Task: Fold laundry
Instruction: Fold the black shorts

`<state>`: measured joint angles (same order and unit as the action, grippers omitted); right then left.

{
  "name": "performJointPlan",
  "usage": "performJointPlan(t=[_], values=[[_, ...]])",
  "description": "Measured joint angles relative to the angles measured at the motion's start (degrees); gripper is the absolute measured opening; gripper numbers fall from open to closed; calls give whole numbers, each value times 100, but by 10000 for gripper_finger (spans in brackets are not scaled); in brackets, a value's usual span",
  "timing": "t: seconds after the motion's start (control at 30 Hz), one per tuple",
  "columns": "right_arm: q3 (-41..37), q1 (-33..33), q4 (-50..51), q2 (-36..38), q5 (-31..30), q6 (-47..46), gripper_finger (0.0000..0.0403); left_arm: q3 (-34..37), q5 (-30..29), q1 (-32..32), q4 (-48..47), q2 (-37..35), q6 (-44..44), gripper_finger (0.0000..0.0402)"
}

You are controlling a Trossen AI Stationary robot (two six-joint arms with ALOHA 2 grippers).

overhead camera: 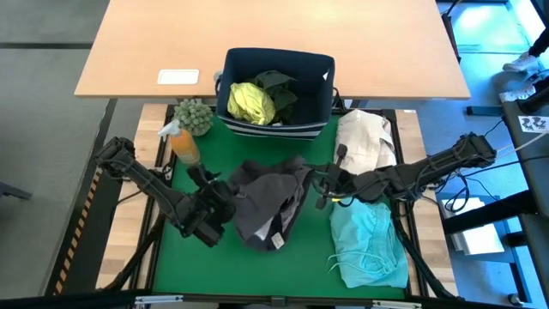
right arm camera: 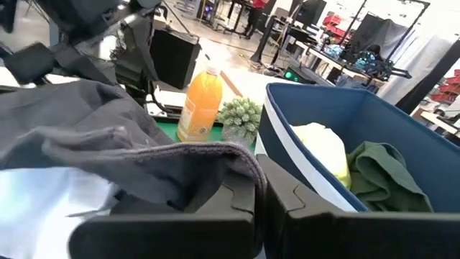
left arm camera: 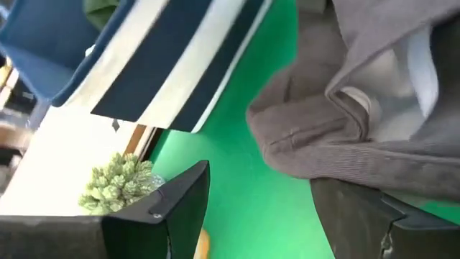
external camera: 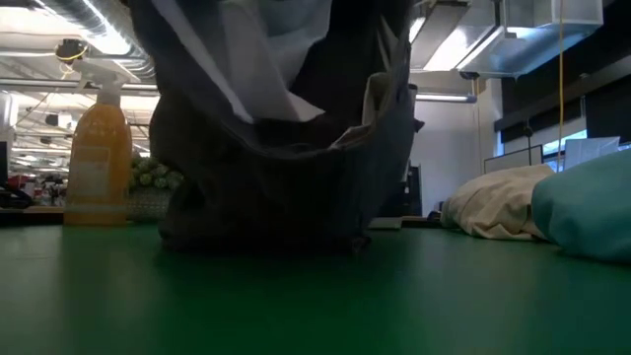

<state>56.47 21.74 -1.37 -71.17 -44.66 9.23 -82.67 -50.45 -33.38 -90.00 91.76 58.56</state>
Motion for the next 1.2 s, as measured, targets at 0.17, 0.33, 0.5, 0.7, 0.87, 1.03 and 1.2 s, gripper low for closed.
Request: performJointPlan(t=[0.17, 0.33, 0.5, 0.7, 0.87, 1.03, 1.2], values=[[0, 0, 2, -100, -110, -2, 0, -229, 46, 98, -4, -221, -343, 234], [0, -60, 7, -199, -127, -23, 0, -820, -362, 69, 34, -327, -364, 234], [0, -128, -7, -255, -78, -109, 0, -1059, -591, 28, 1501, -320, -875, 234], [0, -127, -17, -261, -38, -142, 0, -581, -46, 54, 4196, 137, -2640, 234], [0, -129, -2, -261, -35, -144, 0, -577, -824, -34, 5967, 779, -3872, 230], [0, -231, 22, -261, -29, -149, 1, -577, -480, -43, 7264, 1316, -5159, 222], [0, -280, 31, -261, 87, -151, 1, -577, 544, -24, 7200, 1632, -5464, 221]])
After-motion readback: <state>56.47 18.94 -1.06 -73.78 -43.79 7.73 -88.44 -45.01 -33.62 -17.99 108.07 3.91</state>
